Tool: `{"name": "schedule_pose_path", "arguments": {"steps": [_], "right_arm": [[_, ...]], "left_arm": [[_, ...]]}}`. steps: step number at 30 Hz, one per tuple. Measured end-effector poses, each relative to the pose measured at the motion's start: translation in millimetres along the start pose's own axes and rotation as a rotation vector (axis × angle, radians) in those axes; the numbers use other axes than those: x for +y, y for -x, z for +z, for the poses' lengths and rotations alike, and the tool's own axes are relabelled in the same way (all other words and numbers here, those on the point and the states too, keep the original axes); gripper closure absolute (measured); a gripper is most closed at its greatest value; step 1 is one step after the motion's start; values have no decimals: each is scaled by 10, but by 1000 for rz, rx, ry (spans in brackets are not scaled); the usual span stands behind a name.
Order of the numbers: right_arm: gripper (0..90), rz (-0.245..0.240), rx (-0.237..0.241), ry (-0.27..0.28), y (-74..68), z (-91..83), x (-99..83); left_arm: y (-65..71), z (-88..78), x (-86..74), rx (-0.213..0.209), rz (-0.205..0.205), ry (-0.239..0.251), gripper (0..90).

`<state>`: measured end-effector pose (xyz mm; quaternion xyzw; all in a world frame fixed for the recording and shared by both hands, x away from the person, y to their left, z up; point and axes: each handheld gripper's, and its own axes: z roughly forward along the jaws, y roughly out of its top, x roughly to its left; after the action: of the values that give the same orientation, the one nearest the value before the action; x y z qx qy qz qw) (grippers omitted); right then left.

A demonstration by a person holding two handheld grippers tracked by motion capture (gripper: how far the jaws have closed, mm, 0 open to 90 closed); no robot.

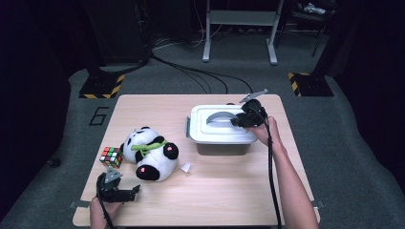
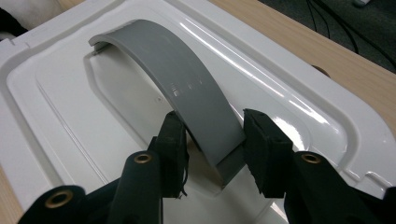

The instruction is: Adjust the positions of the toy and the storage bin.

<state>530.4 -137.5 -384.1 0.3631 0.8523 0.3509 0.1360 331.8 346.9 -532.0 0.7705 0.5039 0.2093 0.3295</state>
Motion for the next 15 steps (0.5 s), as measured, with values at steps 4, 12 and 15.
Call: {"name": "schedule_pose_path", "arguments": {"steps": [4, 12, 15], "right_arm": [[606, 12, -7, -6, -40, -28, -26], [611, 70, -39, -43, -184, -106, -61], [611, 86, -51, -48, -257, -132, -83]], "left_arm": [[0, 0, 0, 0, 0, 0, 0], [0, 0, 0, 0, 0, 0, 0], [1, 1, 0, 0, -1, 1, 0]]}}
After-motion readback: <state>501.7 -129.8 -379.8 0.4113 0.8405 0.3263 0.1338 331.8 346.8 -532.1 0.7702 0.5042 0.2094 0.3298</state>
